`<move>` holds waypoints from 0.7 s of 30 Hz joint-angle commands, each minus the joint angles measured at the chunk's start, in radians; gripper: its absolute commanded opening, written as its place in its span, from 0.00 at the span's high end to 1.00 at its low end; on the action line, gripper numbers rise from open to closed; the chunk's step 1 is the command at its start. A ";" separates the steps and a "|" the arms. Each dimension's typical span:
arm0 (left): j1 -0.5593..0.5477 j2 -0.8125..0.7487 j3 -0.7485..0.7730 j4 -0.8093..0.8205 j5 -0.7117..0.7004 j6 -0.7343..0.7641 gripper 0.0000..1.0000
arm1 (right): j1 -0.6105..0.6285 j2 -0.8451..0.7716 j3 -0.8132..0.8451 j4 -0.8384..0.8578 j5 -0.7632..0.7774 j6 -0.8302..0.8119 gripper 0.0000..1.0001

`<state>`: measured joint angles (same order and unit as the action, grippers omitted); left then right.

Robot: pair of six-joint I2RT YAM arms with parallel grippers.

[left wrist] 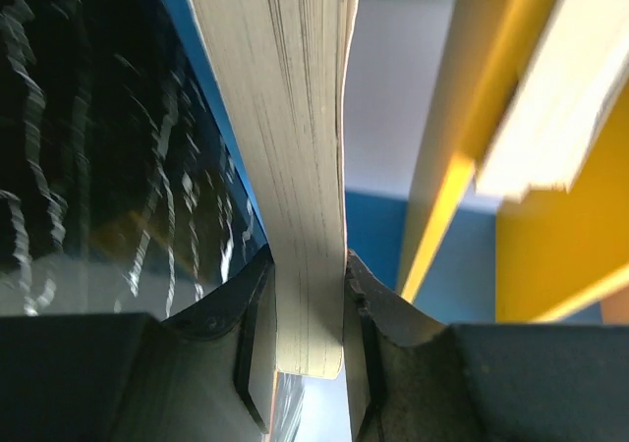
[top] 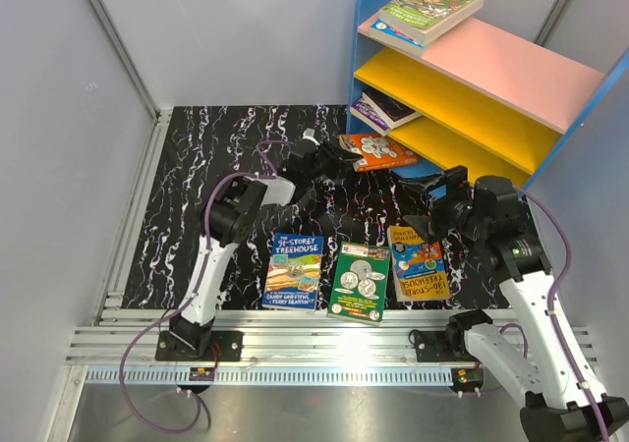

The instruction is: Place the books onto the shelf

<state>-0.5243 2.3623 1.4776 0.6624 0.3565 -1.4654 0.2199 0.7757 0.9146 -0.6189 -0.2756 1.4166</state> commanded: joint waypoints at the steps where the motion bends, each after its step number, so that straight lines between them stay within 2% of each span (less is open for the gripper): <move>1: -0.003 0.024 0.114 0.034 -0.151 -0.038 1.00 | -0.019 0.034 0.018 0.011 -0.062 -0.044 0.00; 6: -0.045 0.075 0.229 -0.113 -0.316 -0.062 1.00 | -0.036 0.045 0.003 0.018 -0.082 -0.051 0.00; 10: -0.091 0.126 0.380 -0.301 -0.415 -0.093 1.00 | -0.062 0.042 -0.020 0.036 -0.106 -0.047 0.00; 12: -0.112 0.137 0.404 -0.326 -0.471 -0.137 1.00 | -0.077 0.040 -0.028 0.044 -0.117 -0.044 0.00; 19: -0.114 0.201 0.510 -0.445 -0.525 -0.168 0.78 | -0.132 0.014 -0.011 0.008 -0.142 -0.077 0.00; 20: -0.111 0.210 0.518 -0.439 -0.498 -0.171 0.62 | -0.140 0.014 -0.016 0.007 -0.146 -0.080 0.00; 21: -0.103 0.219 0.544 -0.434 -0.478 -0.173 0.55 | -0.145 0.013 -0.019 0.010 -0.158 -0.081 0.00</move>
<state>-0.6582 2.5557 1.9503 0.2314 -0.0792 -1.6196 0.0944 0.8036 0.8875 -0.6170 -0.3885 1.3674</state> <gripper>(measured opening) 0.398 0.994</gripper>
